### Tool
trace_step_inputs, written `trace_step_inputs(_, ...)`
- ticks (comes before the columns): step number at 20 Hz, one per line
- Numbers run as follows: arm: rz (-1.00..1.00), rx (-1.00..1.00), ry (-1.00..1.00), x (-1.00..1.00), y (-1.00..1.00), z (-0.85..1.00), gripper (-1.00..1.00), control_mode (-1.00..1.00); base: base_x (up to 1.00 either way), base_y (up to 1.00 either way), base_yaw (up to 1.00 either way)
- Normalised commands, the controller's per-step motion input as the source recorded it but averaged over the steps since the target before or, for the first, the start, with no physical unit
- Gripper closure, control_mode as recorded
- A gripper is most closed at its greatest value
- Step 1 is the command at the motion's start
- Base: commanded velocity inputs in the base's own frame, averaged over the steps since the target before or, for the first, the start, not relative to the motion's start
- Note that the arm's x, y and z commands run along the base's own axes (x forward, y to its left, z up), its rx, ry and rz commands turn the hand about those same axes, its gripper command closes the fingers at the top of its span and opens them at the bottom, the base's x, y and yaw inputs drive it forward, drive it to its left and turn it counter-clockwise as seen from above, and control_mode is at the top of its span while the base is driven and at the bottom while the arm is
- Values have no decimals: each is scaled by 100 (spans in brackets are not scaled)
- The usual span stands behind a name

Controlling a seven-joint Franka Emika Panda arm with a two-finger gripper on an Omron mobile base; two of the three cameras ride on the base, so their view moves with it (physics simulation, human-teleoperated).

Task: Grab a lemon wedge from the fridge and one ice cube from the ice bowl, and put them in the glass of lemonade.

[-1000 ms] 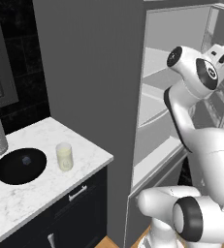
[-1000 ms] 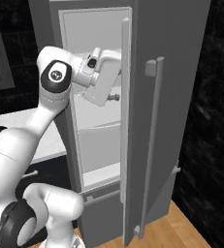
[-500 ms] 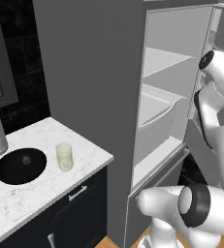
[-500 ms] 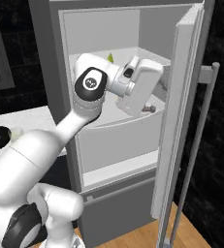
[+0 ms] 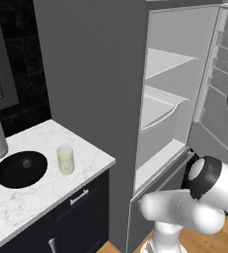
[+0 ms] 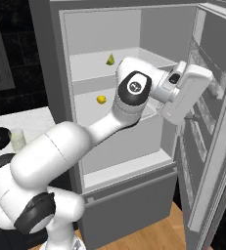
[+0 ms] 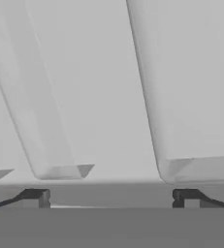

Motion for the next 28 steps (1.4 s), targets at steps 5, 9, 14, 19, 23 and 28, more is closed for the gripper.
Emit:
trace_step_inputs(5, 0, 0, -4, -4, -8, 8, -100, -100, 0, 0, 0)
trace_step_inputs(9, 0, 0, -11, -6, 42, 4, -100, -100, 0, 0, 0)
trace_step_inputs(14, 0, 0, -11, -10, 49, 11, -100, -100, 0, 0, 0)
trace_step_inputs(19, 0, 0, -11, 0, 53, 0, -100, -100, 0, 0, 0)
trace_step_inputs(23, 0, 0, -7, 0, 40, 0, -100, -100, 0, 0, 0)
trace_step_inputs(28, 0, 7, -31, 0, 61, -8, -100, -100, 0, 0, 0)
